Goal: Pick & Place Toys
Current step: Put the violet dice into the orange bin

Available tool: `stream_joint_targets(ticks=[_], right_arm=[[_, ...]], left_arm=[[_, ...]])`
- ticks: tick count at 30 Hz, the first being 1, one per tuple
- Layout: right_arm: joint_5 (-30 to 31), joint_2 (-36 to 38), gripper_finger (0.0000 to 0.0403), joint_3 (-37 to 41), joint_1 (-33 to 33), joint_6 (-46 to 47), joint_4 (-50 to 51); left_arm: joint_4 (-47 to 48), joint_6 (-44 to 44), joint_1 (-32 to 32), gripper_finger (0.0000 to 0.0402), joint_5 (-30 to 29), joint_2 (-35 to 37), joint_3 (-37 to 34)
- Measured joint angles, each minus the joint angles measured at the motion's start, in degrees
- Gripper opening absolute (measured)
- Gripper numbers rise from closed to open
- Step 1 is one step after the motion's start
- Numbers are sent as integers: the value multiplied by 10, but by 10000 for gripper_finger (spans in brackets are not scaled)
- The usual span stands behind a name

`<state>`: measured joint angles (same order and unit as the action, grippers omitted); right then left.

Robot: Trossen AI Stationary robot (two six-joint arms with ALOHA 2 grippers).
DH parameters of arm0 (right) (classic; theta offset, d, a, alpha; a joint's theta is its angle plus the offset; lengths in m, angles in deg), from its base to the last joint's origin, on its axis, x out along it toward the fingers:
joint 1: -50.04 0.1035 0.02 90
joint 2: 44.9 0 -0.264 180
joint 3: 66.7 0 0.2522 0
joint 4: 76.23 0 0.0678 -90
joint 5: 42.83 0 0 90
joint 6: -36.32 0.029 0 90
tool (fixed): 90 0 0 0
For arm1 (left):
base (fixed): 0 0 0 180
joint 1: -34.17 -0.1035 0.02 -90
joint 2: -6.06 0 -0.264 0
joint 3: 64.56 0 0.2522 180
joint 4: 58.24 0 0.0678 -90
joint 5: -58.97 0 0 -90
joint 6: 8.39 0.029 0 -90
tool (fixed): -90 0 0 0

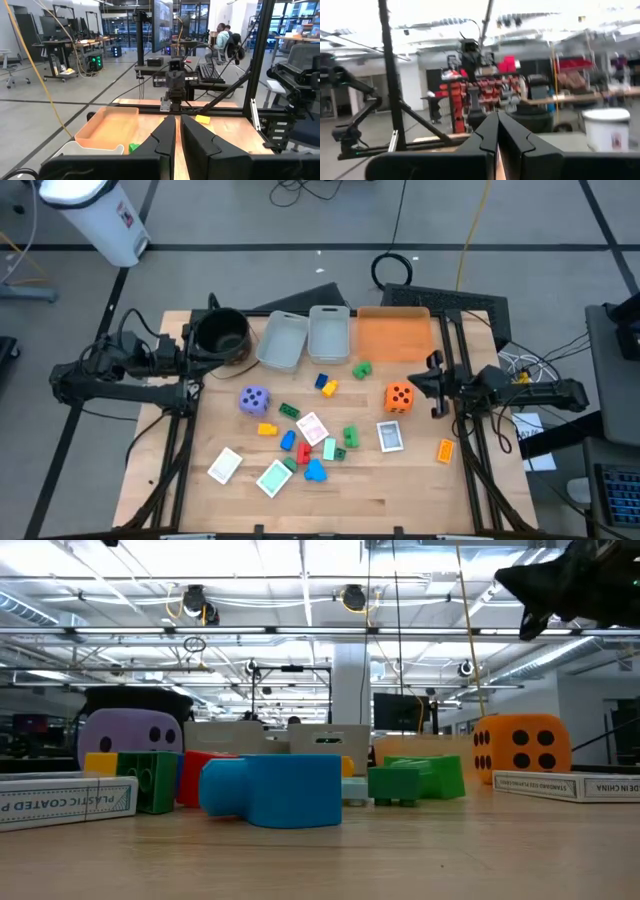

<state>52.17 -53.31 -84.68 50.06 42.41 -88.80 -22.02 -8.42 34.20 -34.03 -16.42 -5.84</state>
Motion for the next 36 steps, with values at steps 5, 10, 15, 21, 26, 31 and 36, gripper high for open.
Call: stream_joint_targets(ticks=[5,10,15,21,26,31,36], right_arm=[[75,-43,4,-71,0,-5,56],[131,-132,4,-148,0,-48,69],[129,-243,4,-234,0,-72,62],[129,-370,4,-297,0,-68,21],[129,-446,4,-301,0,14,-81],[129,-486,4,-301,0,65,-114],[129,-500,4,-301,1,150,-151]], left_arm=[[0,0,0,37,0,0,0],[0,0,0,37,0,0,0],[0,0,0,37,0,0,0],[0,0,0,37,0,0,0],[0,0,0,37,0,0,0],[0,0,0,37,0,0,0],[-1,0,0,37,0,0,0]])
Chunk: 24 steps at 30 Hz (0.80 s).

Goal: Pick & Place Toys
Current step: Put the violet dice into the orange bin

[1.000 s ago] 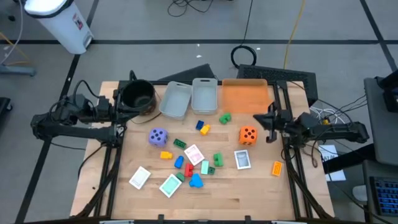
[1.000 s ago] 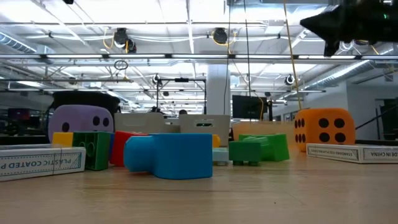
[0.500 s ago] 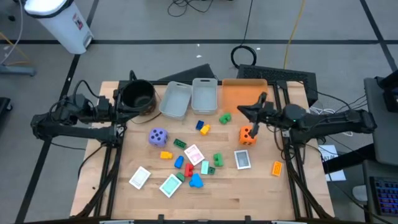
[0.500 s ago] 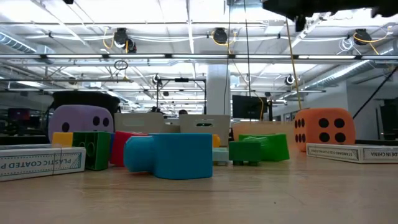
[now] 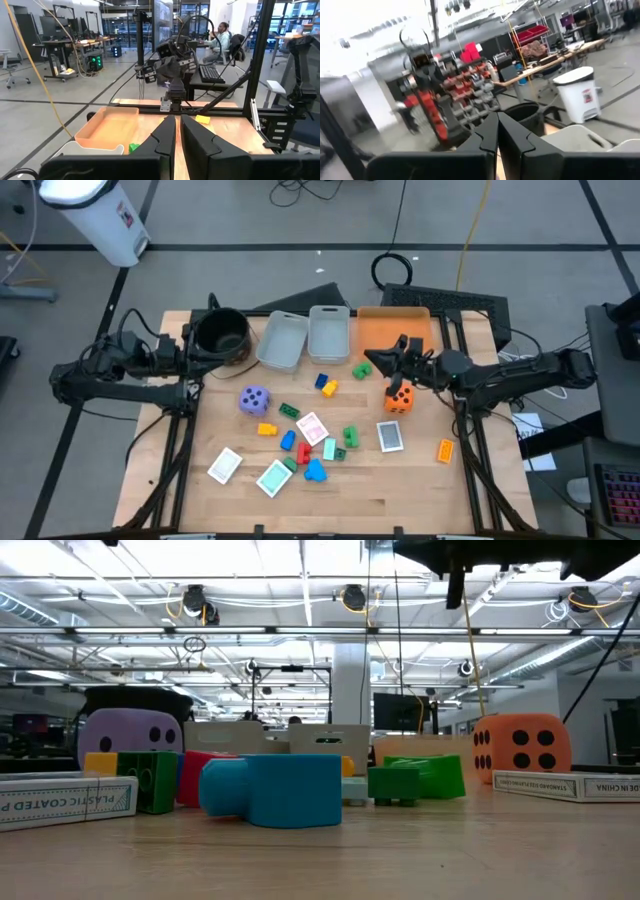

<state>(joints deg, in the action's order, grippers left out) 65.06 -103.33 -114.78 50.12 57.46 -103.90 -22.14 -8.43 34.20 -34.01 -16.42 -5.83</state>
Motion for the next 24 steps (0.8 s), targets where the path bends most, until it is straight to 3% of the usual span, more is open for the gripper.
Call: stream_joint_targets(ticks=[4,9,12,18,24], right_arm=[[-20,0,4,0,2,-14,-12],[-51,0,4,-15,4,-35,-9],[-60,0,4,-58,4,-42,78],[-61,-21,4,-165,4,-68,288],[-61,-33,4,-168,4,-60,186]], left_arm=[[-35,-19,0,37,0,0,0],[-152,-135,0,37,0,-7,0],[-178,-155,0,37,-7,-19,0],[-115,-167,0,37,-21,-90,0],[-103,-172,0,37,-19,-174,0]])
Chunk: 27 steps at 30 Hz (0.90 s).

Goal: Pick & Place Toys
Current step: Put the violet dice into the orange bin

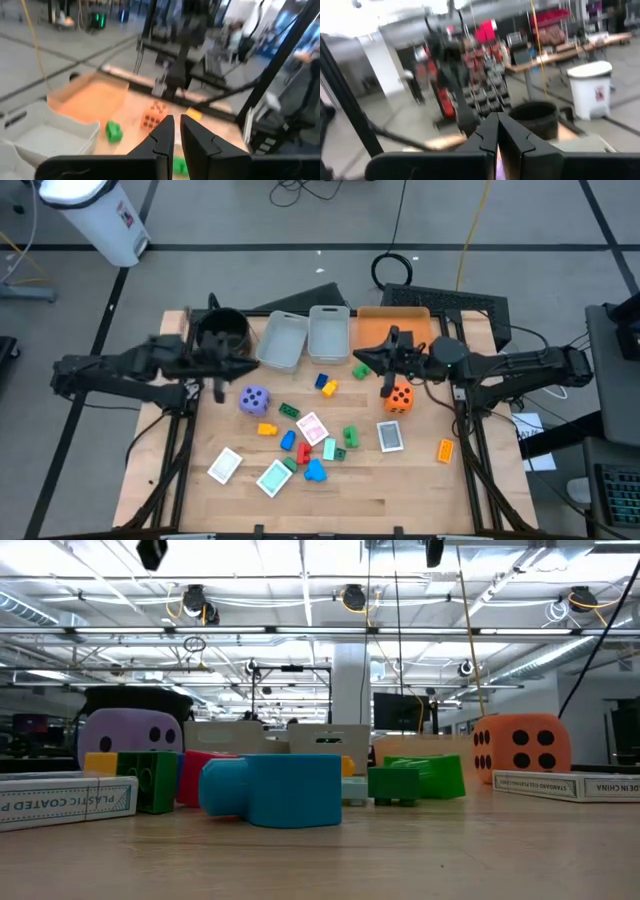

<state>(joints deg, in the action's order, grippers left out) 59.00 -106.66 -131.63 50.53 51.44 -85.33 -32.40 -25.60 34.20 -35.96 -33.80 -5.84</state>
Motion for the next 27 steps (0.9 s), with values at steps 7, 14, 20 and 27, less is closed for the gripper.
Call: stream_joint_targets(ticks=[7,14,20,27], right_arm=[[1,1,4,19,-1,-28,-33],[1,2,4,43,0,-24,-44],[1,2,6,54,-1,-23,-61],[3,2,46,55,-9,-23,-72]], left_arm=[[-31,-3,-3,37,-27,-57,0],[-33,-31,-34,42,-24,-70,0],[-35,-99,-77,103,8,-63,0],[-33,-112,-117,190,6,-62,0]])
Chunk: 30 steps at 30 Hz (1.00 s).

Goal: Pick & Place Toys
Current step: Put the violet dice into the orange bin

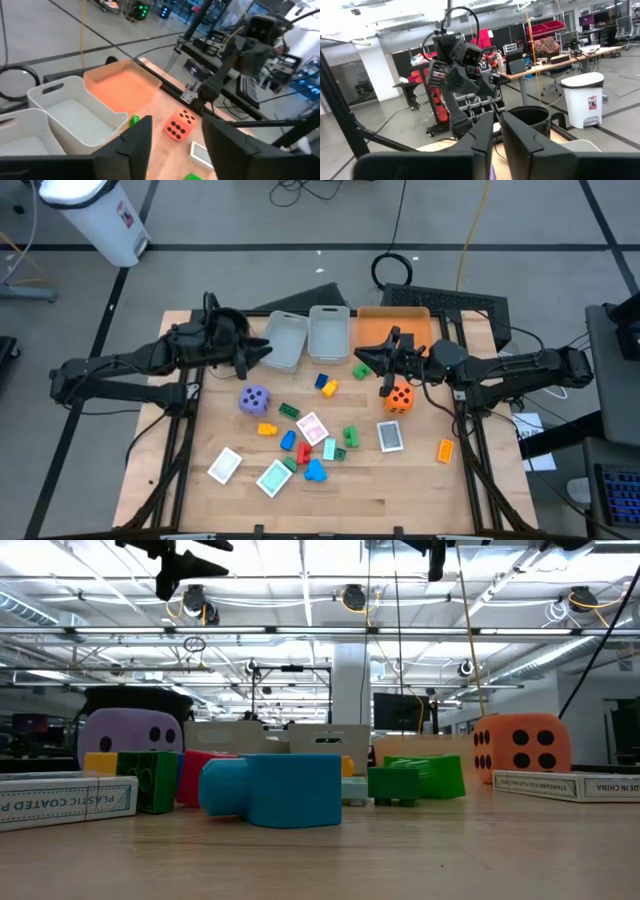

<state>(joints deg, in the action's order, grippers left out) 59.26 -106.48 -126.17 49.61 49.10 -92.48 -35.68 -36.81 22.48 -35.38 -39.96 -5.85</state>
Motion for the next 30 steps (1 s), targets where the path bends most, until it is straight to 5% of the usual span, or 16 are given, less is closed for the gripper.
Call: stream_joint_targets(ticks=[6,14,21,30], right_arm=[[0,0,131,0,-5,33,-31],[0,0,219,0,-22,54,-49],[-1,2,237,0,-47,24,-80],[-2,2,229,0,-64,15,1]], left_arm=[[-44,-43,-6,219,-27,-9,0],[2,-69,-6,213,88,4,0],[129,-134,-6,200,114,56,0],[293,-225,-5,198,125,87,0]])
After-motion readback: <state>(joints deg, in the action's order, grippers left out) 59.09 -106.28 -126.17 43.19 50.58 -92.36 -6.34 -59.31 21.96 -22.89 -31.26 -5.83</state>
